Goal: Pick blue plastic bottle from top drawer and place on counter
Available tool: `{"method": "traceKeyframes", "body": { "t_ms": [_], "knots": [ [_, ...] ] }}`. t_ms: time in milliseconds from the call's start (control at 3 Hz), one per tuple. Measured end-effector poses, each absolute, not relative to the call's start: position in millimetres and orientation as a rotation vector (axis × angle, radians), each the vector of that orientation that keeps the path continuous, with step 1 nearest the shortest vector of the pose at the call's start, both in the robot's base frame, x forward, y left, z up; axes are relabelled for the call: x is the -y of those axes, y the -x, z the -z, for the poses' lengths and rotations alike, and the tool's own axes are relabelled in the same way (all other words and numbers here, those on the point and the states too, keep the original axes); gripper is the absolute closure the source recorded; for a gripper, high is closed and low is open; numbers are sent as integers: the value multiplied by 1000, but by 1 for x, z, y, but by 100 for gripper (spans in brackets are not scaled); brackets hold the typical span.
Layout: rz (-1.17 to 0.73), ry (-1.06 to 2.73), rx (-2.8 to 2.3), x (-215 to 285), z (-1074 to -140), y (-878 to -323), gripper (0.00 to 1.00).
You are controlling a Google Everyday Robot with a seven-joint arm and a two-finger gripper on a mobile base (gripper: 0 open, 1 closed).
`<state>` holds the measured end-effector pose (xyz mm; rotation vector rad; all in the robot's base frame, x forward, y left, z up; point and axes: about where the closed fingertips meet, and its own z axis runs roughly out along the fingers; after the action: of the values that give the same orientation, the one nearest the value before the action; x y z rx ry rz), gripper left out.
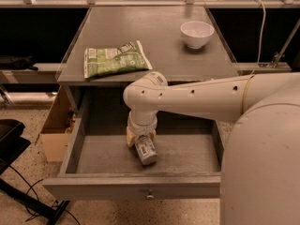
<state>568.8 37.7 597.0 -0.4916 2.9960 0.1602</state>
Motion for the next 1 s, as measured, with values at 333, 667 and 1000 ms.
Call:
{"method": "traceKeyframes", "body": {
  "t_ms": [333,667,1000],
  "knots": [
    [-160,492,-2998,-38,-596,-569,78],
    [-160,492,-2998,-38,-596,-569,99],
    [-151,504,-2993,-36,-600,-566,100]
  ]
}}
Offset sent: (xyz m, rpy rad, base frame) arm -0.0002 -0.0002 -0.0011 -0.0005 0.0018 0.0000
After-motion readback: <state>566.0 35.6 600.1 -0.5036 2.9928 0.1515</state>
